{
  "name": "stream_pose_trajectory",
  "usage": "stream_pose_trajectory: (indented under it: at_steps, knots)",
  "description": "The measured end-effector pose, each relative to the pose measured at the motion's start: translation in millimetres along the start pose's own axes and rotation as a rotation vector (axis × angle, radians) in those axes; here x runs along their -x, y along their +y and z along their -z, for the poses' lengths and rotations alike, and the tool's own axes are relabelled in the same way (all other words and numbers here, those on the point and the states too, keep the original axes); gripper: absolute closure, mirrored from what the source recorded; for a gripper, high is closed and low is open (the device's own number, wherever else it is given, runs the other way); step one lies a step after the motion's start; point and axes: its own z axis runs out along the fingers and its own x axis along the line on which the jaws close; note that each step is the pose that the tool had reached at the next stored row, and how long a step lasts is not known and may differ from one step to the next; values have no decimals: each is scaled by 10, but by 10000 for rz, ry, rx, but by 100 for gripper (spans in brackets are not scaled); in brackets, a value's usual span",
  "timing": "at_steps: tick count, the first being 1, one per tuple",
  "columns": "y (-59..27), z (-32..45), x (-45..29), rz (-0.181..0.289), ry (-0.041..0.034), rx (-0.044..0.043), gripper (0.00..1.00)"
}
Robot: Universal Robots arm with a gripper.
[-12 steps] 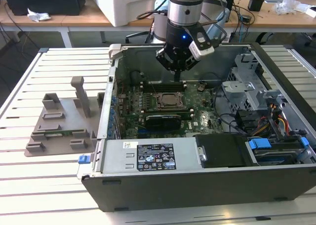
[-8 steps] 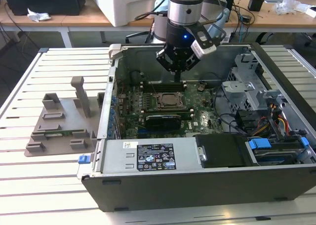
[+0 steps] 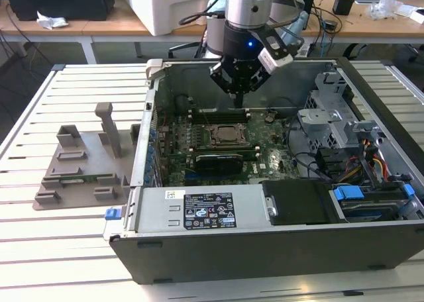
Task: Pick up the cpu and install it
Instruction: 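Install the first cpu locking lever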
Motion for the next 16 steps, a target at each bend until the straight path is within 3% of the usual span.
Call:
stream_pose_trajectory:
  at_steps: [1, 5, 11, 12, 14, 16]
  knots:
    - [-2, 97, 0, 0, 0, 0, 89]
    - [0, 115, -33, 1, 2, -7, 89]
    - [33, 101, -299, 1, 3, -18, 89]
    - [70, 75, -393, 1, 1, -16, 89]
    - [127, 36, -482, 0, 0, -14, 89]
    - [259, -38, -608, 0, 1, -15, 89]
